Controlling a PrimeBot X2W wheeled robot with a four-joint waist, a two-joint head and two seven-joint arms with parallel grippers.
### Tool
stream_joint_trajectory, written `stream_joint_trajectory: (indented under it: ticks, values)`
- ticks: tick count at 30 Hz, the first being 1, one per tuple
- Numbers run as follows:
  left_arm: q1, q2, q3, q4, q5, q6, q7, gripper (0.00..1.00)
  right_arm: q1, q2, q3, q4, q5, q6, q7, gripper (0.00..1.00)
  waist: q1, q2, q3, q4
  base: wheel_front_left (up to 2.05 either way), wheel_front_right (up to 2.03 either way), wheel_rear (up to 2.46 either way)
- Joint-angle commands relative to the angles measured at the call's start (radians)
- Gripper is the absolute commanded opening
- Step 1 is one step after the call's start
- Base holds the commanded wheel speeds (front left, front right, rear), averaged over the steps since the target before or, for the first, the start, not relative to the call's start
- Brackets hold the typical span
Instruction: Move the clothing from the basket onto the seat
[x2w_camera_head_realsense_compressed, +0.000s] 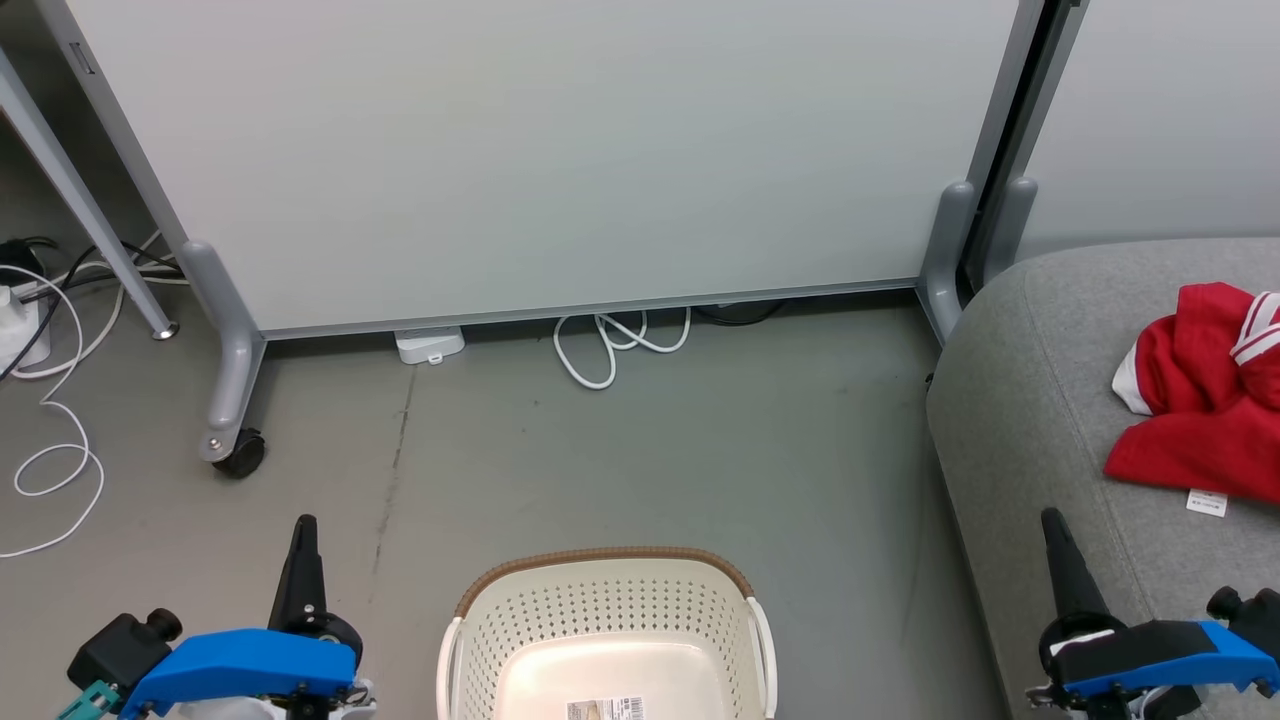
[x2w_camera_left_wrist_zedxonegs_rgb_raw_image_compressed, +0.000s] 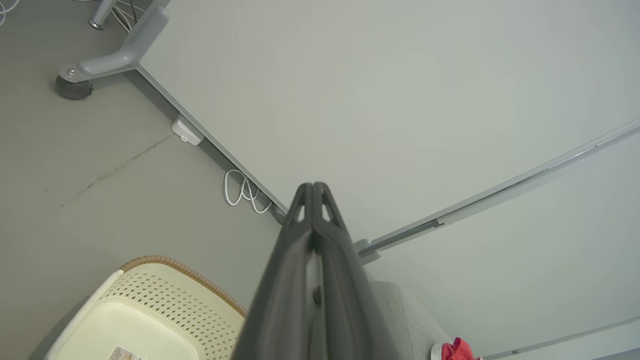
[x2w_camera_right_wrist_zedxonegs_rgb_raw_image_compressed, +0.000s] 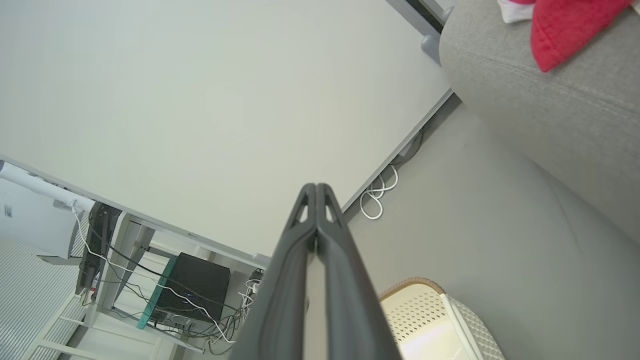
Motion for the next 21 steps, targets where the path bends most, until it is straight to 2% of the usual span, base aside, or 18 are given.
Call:
stream_joint_trajectory:
  ticks: [1, 21]
  values:
    - [-0.027, 0.001, 0.008, -0.015, -0.025, 0.003, 0.006, 0.0, -0.024, -0.002, -0.004, -0.013, 0.029, 0.0, 0.007, 0.0, -0.0001, 0.0, 0.0, 0.0, 0.0, 0.0, 0.0]
    - [-0.045, 0.001, 0.036, -0.035, -0.236, 0.005, 0.059, 0.0, -0.043, -0.002, -0.017, -0.023, 0.239, 0.0, 0.061, 0.0, -0.0001, 0.0, 0.006, -0.009, 0.0, 0.0, 0.0]
